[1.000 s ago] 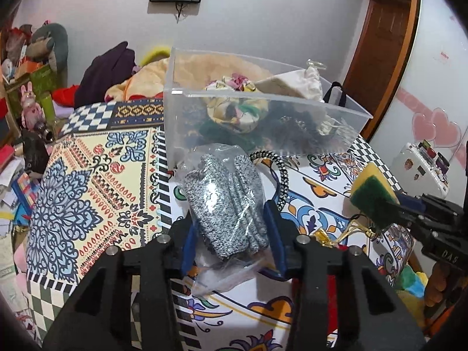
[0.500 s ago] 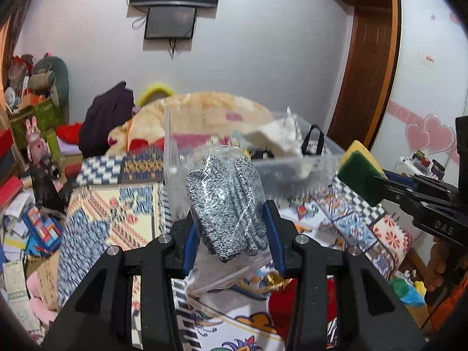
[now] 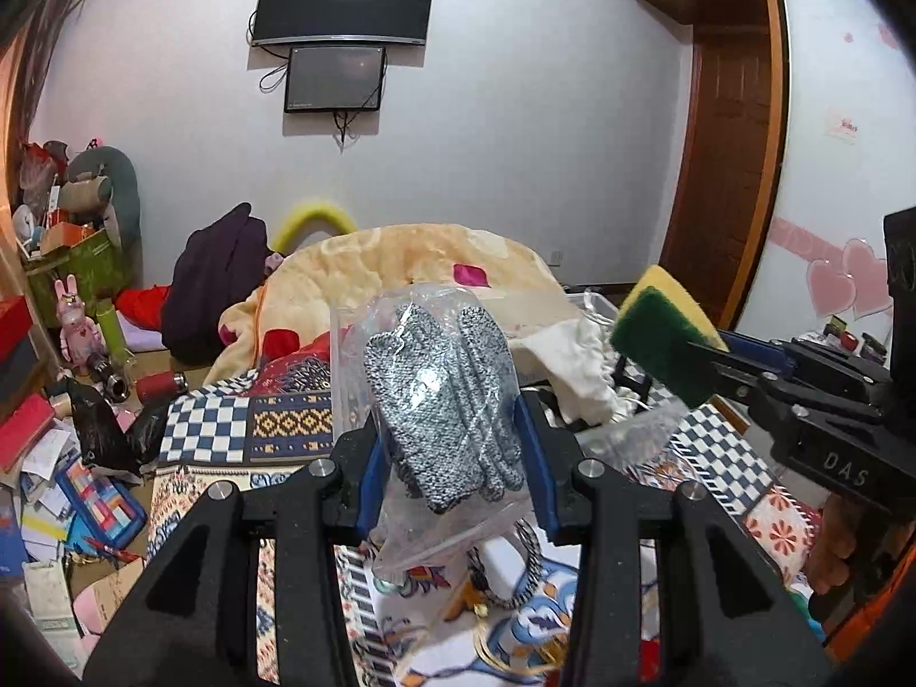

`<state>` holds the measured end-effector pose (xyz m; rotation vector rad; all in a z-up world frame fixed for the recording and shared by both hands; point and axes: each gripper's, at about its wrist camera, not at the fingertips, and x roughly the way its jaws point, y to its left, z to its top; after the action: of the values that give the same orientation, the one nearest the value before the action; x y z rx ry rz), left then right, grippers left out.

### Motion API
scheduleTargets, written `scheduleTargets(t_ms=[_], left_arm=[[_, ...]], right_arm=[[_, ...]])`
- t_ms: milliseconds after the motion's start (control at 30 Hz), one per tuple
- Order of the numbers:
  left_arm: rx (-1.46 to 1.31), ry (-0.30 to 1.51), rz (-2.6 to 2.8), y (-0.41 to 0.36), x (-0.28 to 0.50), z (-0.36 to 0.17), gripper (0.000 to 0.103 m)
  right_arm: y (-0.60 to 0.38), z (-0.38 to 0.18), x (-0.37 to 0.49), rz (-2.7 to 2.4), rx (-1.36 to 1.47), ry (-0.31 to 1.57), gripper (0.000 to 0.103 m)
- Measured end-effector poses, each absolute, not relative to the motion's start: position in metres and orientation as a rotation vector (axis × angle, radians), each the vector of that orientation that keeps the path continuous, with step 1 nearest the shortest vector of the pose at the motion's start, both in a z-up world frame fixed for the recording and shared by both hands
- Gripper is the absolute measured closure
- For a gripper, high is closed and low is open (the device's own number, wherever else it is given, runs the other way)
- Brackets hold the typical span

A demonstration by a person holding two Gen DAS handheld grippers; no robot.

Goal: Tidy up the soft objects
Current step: 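Drop the bagged silver glove into the box while the right tool drops the sponge in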

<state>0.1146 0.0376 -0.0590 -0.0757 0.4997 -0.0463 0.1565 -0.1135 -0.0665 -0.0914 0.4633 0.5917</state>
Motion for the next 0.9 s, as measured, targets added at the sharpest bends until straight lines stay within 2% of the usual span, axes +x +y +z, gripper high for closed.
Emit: scheduleTargets(t_ms=[733,900], left_arm=[[-0.053,0.620,-0.001,0.041,0.183,-0.095,0.061],[-0.049,0.618,-0.008,0.039,0.181,-0.093,0.050]], right_arm=[[-0.072,-0.106,0.214,0.614,-0.103,0.658,0.074],[-0.071,-0.108,0.208,0.607,-0.150,0.652,0.073]])
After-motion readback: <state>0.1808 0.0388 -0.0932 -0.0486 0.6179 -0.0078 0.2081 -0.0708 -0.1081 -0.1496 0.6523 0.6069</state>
